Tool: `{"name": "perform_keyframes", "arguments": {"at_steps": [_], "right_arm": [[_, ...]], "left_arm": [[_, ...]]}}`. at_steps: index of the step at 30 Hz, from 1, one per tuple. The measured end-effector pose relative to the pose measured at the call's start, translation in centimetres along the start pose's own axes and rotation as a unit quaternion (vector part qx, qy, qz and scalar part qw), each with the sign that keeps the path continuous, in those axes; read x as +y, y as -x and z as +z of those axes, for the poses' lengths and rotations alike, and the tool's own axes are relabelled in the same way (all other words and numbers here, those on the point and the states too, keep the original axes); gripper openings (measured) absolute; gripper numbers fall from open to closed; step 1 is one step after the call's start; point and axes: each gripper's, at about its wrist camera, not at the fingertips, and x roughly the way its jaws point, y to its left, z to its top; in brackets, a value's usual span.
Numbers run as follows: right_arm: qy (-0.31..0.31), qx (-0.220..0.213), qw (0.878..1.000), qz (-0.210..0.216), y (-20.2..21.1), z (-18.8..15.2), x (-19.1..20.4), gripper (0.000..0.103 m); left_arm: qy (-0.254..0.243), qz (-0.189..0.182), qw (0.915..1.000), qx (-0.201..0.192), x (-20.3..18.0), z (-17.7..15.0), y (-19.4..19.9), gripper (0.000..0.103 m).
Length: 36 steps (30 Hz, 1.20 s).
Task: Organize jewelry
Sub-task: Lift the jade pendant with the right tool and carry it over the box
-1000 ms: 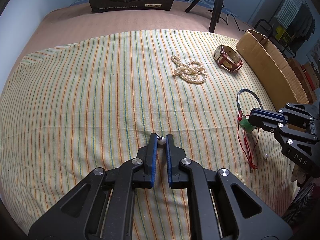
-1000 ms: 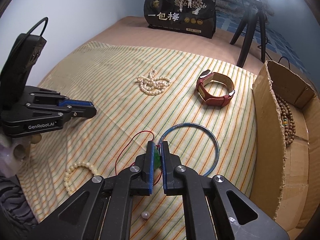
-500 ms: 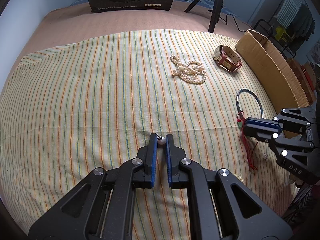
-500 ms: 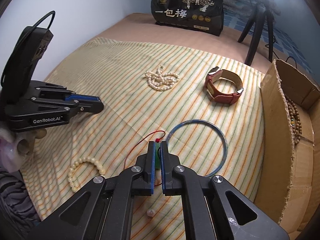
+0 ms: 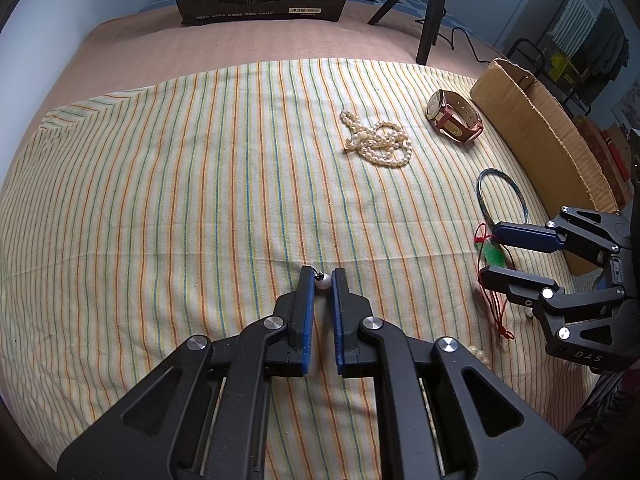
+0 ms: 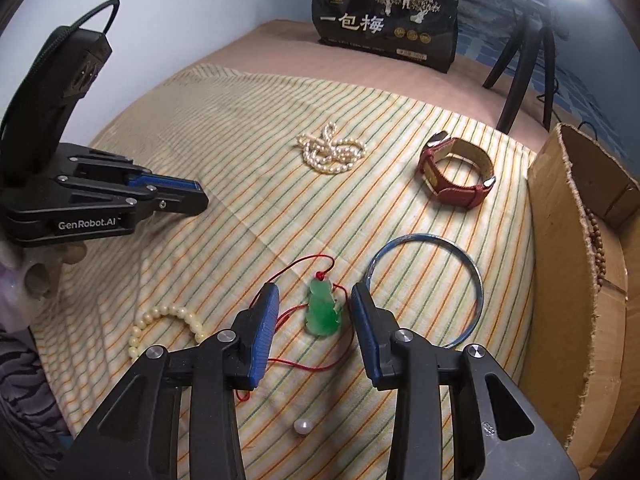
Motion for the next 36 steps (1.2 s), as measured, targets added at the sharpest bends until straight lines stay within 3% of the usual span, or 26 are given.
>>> {"name": "perform_keyframes", "arguments": {"at_steps": [6, 7, 9, 17, 25, 36], "right_arm": [[0.002, 0.011, 1.000, 0.001, -0.5, -0.2, 0.0, 0.036], [0.003, 0.011, 1.000, -0.001, -0.5, -0.1, 0.0, 0.032], [0.004, 0.012, 1.000, -0.003, -0.5, 0.0, -0.1, 0.015], [0.000, 0.000, 1.000, 0.000, 0.6, 0.1, -0.1, 0.015], [-0.020, -0.049, 0.999, 0.007, 5.0, 1.1, -0.7, 0.015], [-0.035, -0.116, 0.993, -0.001, 12.1, 2.0, -2.1, 0.015]], "left_arm": [[0.000, 0.000, 1.0000, 0.000, 0.0, 0.0, 0.0, 0.006], [0.000, 0.000, 1.0000, 0.000, 0.0, 0.0, 0.0, 0.006], [0.000, 0.001, 1.0000, 0.000, 0.0, 0.0, 0.0, 0.006], [-0.009, 0.005, 0.9999, -0.010, -0.8, 0.3, 1.2, 0.006], [-0.006, 0.001, 0.9990, -0.045, -1.6, 1.1, 5.2, 0.006], [-0.041, -0.025, 0.9941, -0.097, -7.3, 2.9, 10.2, 0.006]]}}
